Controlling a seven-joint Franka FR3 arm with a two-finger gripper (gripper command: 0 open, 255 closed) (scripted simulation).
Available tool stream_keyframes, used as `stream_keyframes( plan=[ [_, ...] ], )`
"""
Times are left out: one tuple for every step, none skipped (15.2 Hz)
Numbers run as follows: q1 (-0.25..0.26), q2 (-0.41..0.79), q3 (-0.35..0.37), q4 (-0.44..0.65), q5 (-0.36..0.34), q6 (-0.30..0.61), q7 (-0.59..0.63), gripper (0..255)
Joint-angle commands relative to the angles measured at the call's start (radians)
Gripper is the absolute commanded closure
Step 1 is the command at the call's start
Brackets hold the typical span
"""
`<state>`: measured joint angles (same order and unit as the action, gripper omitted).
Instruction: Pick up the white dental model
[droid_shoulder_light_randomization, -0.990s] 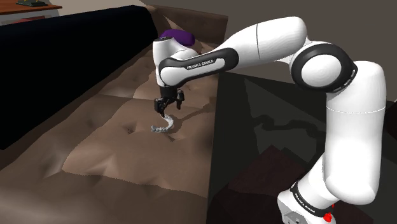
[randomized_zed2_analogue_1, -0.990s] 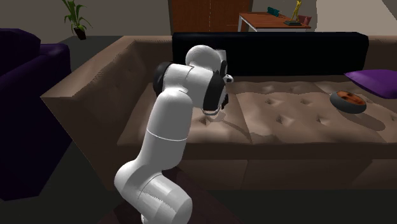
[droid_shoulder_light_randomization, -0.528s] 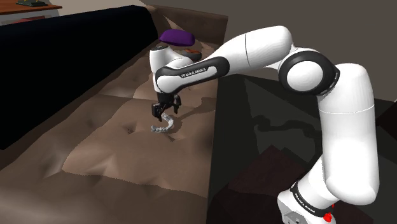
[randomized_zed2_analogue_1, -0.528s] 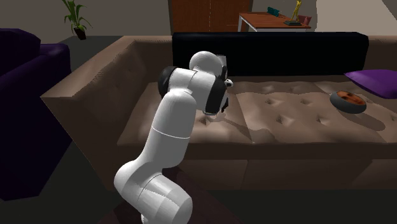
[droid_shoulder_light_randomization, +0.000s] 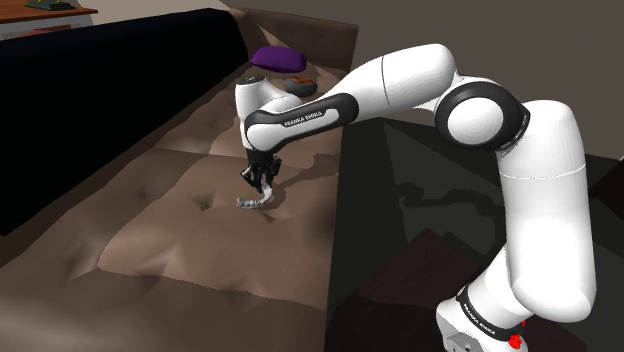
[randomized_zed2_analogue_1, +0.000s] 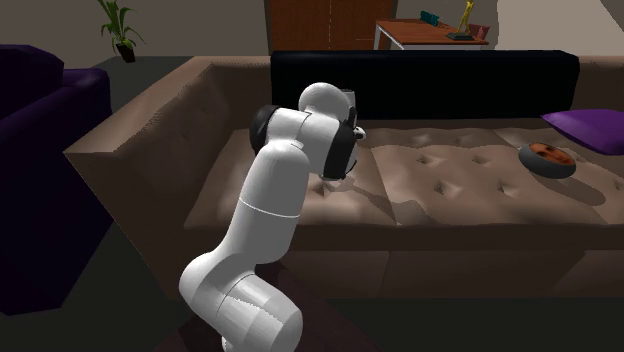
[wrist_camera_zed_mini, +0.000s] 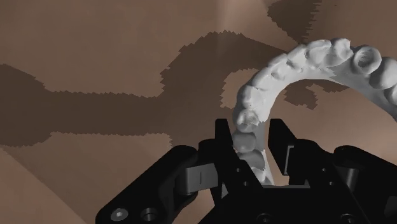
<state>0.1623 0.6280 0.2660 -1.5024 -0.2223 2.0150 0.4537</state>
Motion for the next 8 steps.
stream_keyframes(
  plan=[
    [-0.001, 0.0, -0.001, -0.002, 0.0, -0.001, 0.0, 255],
    [-0.001, 0.0, -0.001, -0.002, 0.0, -0.001, 0.0, 255],
    [-0.002, -0.001, -0.001, -0.004, 0.0, 0.0, 0.0, 255],
    [-0.002, 0.0, -0.001, -0.002, 0.0, -0.001, -0.001, 255],
    [-0.001, 0.0, -0.001, -0.005, -0.001, 0.002, 0.001, 255],
    [-0.002, -0.006, 0.0, -0.001, 0.001, -0.008, -0.001, 255],
    [-0.002, -0.012, 0.001, 0.003, 0.003, -0.018, -0.002, 255],
    [-0.003, -0.018, 0.002, 0.007, 0.005, -0.028, -0.004, 255]
  ],
)
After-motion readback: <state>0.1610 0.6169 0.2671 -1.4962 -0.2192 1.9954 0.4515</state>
